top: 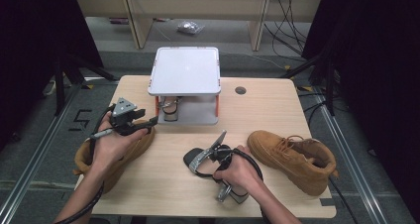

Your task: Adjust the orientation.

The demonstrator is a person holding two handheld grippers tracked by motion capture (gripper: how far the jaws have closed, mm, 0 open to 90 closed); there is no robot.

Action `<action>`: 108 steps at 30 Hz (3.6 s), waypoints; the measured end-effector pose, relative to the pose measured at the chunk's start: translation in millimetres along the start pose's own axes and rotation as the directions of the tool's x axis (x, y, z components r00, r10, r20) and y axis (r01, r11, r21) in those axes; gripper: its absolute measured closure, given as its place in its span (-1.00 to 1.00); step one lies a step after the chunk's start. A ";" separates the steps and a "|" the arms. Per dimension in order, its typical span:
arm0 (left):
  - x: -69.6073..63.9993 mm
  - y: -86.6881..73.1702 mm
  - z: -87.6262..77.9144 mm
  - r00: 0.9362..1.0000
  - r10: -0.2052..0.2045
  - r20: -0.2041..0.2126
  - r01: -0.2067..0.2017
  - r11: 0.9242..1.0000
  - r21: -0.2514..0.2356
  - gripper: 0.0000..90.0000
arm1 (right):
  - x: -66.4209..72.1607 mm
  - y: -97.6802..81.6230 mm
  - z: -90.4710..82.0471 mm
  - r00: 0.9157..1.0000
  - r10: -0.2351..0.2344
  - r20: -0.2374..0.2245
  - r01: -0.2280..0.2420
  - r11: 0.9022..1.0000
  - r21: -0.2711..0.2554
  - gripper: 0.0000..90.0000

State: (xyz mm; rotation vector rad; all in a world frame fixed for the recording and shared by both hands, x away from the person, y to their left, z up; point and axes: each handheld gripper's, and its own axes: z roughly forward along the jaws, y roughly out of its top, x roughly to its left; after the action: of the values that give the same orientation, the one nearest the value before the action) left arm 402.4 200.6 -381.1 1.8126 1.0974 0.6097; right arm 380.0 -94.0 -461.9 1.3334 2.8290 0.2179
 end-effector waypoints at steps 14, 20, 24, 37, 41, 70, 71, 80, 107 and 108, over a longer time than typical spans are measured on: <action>-2.6 0.6 1.0 1.000 -0.002 0.013 0.002 1.000 -0.004 -0.03 | -1.1 5.5 5.4 0.991 -0.137 -0.003 0.136 0.980 0.147 -0.26; -2.3 -0.5 1.7 1.000 -0.002 0.013 0.002 1.000 0.004 -0.03 | -2.1 9.7 10.8 0.984 -0.175 -0.025 0.176 0.968 0.179 -0.18; -2.3 -0.6 1.4 1.000 0.002 0.014 -0.002 1.000 0.006 -0.03 | -2.0 12.2 12.7 0.984 -0.178 -0.027 0.180 0.962 0.205 -0.13; -1.4 -0.1 0.8 1.000 -0.001 0.011 0.001 1.000 0.001 -0.03 | 1.6 11.0 8.4 0.997 -0.074 -0.002 0.074 0.980 0.185 -0.05; -1.2 0.1 0.9 1.000 0.002 0.011 -0.002 1.000 0.003 -0.03 | 0.8 11.0 3.6 0.997 -0.072 0.000 0.071 0.985 0.156 -0.04; 4.6 -0.1 -2.0 1.000 0.001 -0.003 -0.001 1.000 0.004 -0.02 | -31.9 33.5 -22.4 0.991 0.131 -0.008 -0.131 0.983 -0.126 -0.03; 5.0 0.3 -2.3 1.000 0.000 -0.002 0.000 1.000 0.002 -0.02 | -33.1 35.7 -22.2 0.990 0.143 -0.010 -0.143 0.981 -0.134 -0.03; 7.8 4.2 -3.9 1.000 0.001 -0.013 -0.001 1.000 -0.014 -0.01 | -43.5 60.0 -23.3 0.977 0.212 -0.007 -0.210 0.965 -0.158 -0.03; 15.9 4.1 -9.8 1.000 -0.003 -0.029 0.002 1.000 -0.022 0.01 | -50.7 119.0 2.0 0.925 0.380 -0.029 -0.378 0.908 -0.183 -0.03; 16.0 3.9 -9.8 1.000 -0.003 -0.029 0.003 1.000 -0.023 0.01 | -50.9 120.0 3.6 0.922 0.385 -0.037 -0.385 0.906 -0.177 -0.03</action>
State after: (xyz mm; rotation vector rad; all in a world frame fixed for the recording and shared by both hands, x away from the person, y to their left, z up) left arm 404.4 218.2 -373.7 1.7875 1.1082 0.6463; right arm 504.7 -57.2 -452.7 1.8310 2.4415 0.4651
